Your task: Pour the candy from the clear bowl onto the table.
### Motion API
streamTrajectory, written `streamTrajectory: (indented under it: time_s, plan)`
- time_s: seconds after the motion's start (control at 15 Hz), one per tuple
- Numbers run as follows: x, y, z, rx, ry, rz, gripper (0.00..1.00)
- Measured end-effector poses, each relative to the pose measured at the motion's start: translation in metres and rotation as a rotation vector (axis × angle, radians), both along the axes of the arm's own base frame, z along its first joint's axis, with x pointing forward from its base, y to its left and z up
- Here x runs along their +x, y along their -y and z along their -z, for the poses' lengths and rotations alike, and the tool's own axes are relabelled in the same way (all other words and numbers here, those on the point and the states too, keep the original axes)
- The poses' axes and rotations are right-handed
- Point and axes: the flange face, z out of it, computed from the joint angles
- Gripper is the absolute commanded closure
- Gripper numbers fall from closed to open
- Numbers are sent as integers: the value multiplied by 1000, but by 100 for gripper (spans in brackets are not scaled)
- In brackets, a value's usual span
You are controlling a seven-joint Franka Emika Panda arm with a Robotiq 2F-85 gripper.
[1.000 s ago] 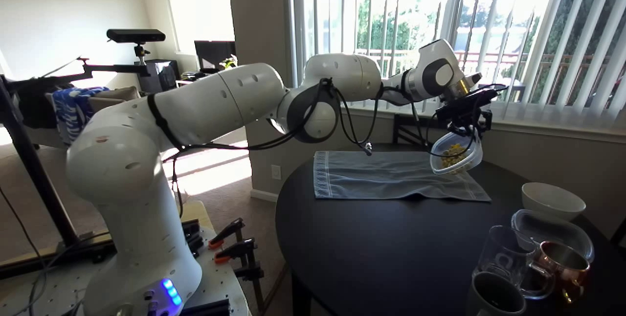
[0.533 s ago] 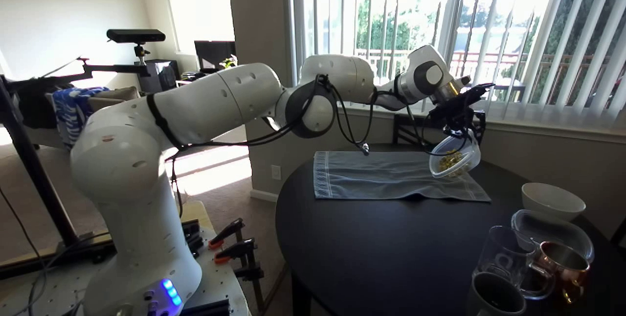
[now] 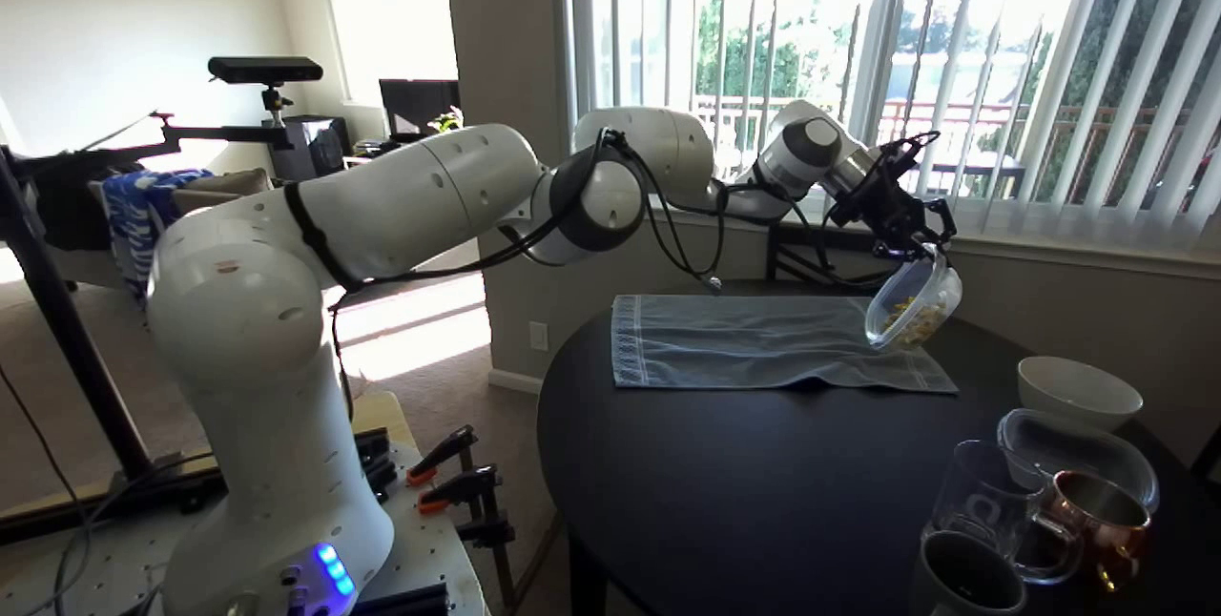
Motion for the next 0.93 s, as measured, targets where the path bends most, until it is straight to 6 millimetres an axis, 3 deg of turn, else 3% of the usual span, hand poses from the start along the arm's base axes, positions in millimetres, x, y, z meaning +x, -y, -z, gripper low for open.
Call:
streamTrajectory:
  time_s: [0.4, 0.93]
  plan:
    - [-3, 13, 2, -8, 32, 74, 99]
    - [-3, 24, -9, 41, 329, 262, 99]
